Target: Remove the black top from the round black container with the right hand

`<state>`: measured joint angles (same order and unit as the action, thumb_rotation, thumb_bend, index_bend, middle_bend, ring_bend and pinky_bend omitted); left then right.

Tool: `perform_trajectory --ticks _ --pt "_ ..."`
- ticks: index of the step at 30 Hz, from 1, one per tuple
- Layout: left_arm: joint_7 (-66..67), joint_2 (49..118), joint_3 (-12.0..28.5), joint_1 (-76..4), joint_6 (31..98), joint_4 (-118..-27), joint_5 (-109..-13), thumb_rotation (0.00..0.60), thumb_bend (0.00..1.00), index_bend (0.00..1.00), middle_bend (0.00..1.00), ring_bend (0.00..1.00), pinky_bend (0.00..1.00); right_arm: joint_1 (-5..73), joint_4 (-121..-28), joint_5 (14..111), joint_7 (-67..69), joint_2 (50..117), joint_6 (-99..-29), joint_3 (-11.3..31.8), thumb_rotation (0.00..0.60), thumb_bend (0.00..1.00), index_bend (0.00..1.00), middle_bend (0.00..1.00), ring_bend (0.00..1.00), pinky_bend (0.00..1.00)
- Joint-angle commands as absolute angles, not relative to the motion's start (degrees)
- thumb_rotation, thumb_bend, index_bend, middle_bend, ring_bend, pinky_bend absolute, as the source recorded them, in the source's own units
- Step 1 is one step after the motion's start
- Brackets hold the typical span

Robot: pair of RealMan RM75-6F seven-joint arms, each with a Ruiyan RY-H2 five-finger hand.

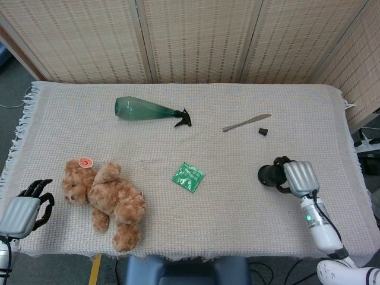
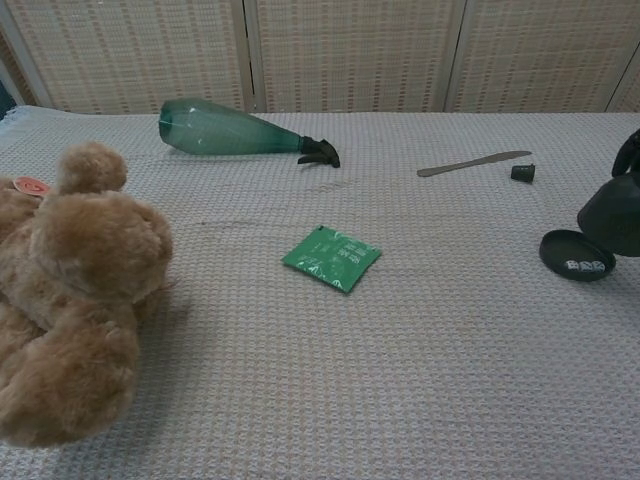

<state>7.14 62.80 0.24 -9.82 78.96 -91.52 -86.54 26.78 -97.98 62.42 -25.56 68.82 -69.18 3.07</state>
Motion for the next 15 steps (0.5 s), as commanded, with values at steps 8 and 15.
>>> perform_trajectory --ticks 8,15 --pt "7.28 62.94 0.24 -9.88 78.74 -91.53 -86.46 0.6 0.53 0.57 0.16 0.14 0.39 23.16 -98.4 60.47 -26.32 63.42 -64.69 -1.97 0.6 0.1 0.46 0.38 0.54 0.72" --pt "7.05 62.88 0.28 -9.92 78.63 -91.52 -86.35 0.6 0.53 0.57 0.16 0.14 0.39 22.53 -91.87 65.81 -19.28 65.93 -61.95 -2.42 0.6 0.1 0.42 0.38 0.44 0.7"
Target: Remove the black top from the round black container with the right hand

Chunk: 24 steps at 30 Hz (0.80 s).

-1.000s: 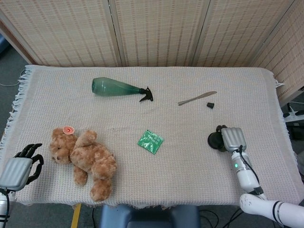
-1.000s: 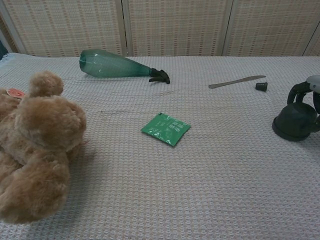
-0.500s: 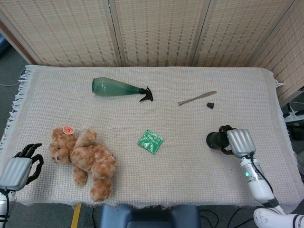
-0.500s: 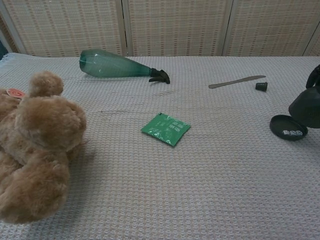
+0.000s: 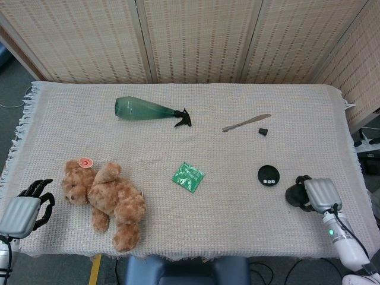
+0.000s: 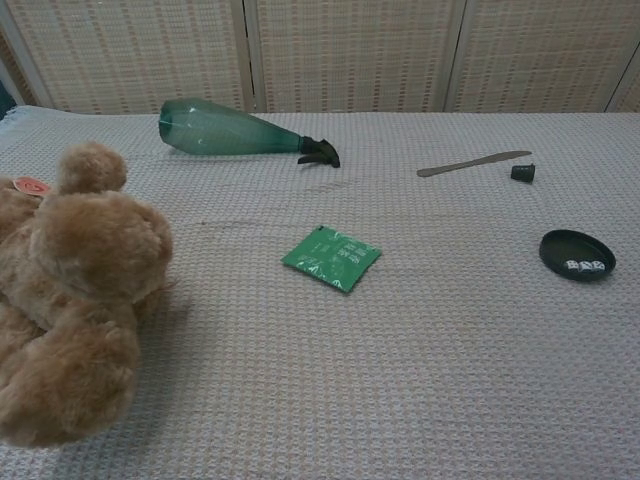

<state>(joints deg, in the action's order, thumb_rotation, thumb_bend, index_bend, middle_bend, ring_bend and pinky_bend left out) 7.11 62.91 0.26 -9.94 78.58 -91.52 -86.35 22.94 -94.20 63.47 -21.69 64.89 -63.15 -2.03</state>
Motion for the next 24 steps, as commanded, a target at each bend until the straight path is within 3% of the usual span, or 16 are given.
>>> perform_trajectory --ticks 1,5,10,18,21,24 --pt "6.99 62.86 0.29 -9.89 78.73 -91.5 -86.39 0.6 0.53 0.57 0.16 0.14 0.39 22.48 -91.53 66.32 -18.86 65.93 -61.59 -2.61 0.6 0.1 0.37 0.36 0.37 0.68" --pt "6.78 62.81 0.24 -9.82 78.93 -91.47 -86.57 0.6 0.53 0.57 0.16 0.14 0.39 22.32 -92.39 67.62 -17.7 64.57 -59.93 -3.39 0.6 0.1 0.17 0.19 0.16 0.52" --pt "6.73 62.7 0.16 -9.8 78.96 -91.53 -86.75 0.6 0.53 0.57 0.16 0.14 0.39 20.68 -96.13 69.98 -15.36 61.17 -62.06 -3.58 0.6 0.1 0.0 0.04 0.02 0.33" --pt "6.3 62.57 0.16 -9.82 78.98 -91.57 -86.86 0.6 0.53 0.57 0.16 0.14 0.39 12.0 -99.28 78.81 -8.63 59.81 -78.97 -3.3 0.6 0.1 0.01 0.03 0.0 0.33" --pt "6.29 62.57 0.13 -9.8 79.06 -91.55 -86.96 0.6 0.53 0.57 0.16 0.14 0.39 11.18 -98.92 79.57 -8.26 60.12 -80.63 -3.16 0.6 0.1 0.04 0.03 0.0 0.33" --pt "6.47 62.7 0.04 -9.83 79.05 -91.41 -87.18 0.6 0.53 0.57 0.16 0.14 0.39 8.01 -96.58 79.15 -9.05 62.29 -88.01 -0.57 0.6 0.1 0.07 0.03 0.0 0.33"
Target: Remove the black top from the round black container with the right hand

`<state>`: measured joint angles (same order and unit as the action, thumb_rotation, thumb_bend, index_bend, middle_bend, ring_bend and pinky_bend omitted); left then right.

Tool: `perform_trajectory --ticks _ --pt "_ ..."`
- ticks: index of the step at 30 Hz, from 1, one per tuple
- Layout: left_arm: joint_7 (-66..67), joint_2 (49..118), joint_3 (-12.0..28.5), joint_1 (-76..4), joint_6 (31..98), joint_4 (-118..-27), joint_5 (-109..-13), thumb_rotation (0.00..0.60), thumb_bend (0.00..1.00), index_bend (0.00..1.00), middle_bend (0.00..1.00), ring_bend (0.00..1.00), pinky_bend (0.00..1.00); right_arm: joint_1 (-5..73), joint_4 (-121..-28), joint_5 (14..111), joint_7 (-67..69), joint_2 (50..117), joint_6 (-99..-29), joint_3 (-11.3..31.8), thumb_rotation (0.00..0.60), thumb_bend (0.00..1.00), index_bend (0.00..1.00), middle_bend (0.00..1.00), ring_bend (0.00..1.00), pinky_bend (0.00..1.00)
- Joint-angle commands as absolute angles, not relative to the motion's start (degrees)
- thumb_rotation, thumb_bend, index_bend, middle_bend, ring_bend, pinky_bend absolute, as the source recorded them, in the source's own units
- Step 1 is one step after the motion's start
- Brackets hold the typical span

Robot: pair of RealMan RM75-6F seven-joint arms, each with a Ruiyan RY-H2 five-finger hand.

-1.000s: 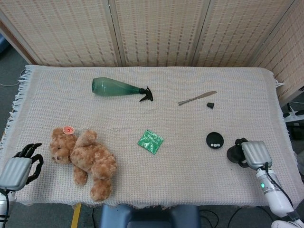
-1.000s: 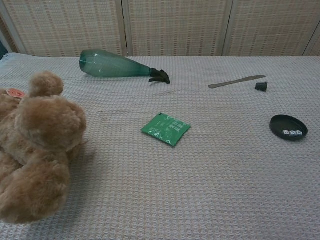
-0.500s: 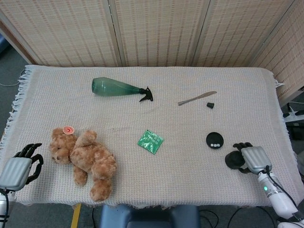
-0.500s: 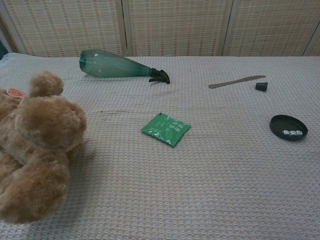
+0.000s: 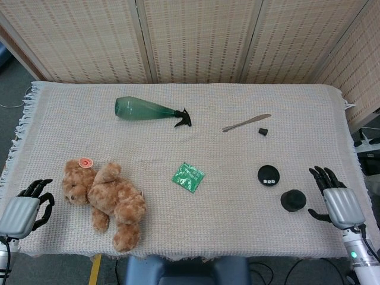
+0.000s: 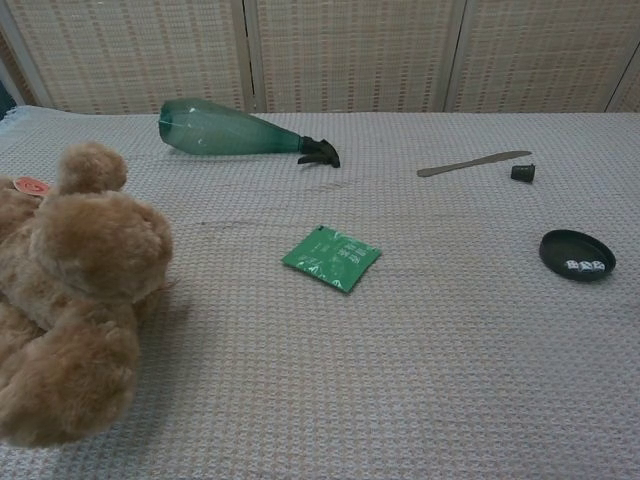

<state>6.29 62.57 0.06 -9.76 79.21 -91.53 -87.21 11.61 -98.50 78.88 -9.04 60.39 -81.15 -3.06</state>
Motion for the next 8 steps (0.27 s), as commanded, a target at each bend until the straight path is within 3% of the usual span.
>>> perform_trajectory --ticks 1,8 --pt "6.61 62.81 0.09 -9.9 78.9 -91.36 -87.06 0.6 0.53 0.57 0.16 0.14 0.39 7.74 -95.99 78.62 -9.85 63.12 -88.64 0.03 0.6 0.1 0.07 0.03 0.0 0.33" --pt "7.82 63.35 0.01 -10.3 77.89 -91.23 -86.66 0.6 0.53 0.57 0.16 0.14 0.39 7.64 -95.89 77.62 -12.63 63.44 -86.12 0.54 0.6 0.1 0.07 0.03 0.0 0.33"
